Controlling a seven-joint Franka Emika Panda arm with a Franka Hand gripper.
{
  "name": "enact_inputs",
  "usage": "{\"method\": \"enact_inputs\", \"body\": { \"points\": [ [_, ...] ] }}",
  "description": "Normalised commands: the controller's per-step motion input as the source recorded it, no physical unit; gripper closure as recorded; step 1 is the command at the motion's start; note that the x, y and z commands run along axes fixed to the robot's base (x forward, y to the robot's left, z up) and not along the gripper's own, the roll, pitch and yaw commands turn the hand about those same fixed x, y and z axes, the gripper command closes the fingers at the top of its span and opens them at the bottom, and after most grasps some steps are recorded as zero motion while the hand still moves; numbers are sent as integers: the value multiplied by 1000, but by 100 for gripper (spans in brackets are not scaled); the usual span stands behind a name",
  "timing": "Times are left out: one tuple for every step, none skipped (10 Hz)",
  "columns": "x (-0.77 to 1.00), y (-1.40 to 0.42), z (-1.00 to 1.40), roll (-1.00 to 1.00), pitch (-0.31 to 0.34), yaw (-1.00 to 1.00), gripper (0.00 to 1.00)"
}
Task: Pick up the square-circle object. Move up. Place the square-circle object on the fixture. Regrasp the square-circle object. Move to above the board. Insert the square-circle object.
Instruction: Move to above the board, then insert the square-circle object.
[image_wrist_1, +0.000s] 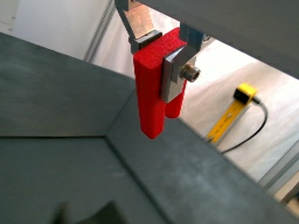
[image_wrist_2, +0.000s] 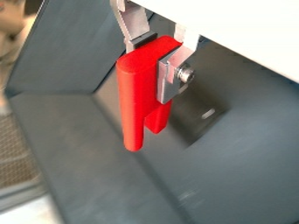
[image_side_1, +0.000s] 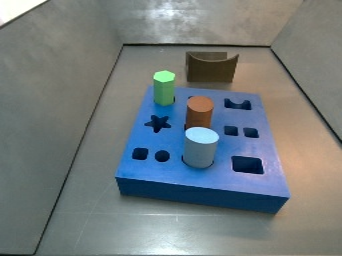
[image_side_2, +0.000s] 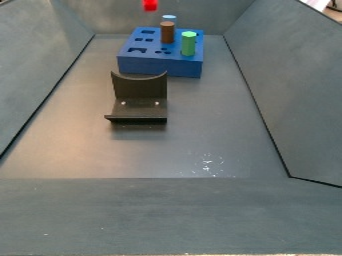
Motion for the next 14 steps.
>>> {"method": "enact_inputs", "body": {
  "points": [
    [-446, -1000, 321, -1000, -79, -238, 100],
    [-444, -1000, 320, -1000, -68, -242, 100],
    [-452, -1000, 325, -1000, -50, -249, 100],
    [-475, -1000, 327, -1000, -34, -255, 100],
    [-487, -1000, 328, -1000, -24, -256, 100],
    [-500, -1000, 329, -1000, -13, -253, 100],
    [-516, -1000, 327, -1000, -7, -247, 100],
    [-407, -735, 241, -909, 1, -211, 100],
    [-275, -460, 146, -685, -4, -145, 100],
    [-174, -258, 75, -486, -7, -88, 100],
    [-111, -148, 50, -329, -9, -52, 100],
    [-65, -68, 23, -203, -13, -29, 100],
    [0, 0, -169, -33, -123, 0, 100],
    [-311, 11, 0, -34, 0, -237, 100]
  ]
}}
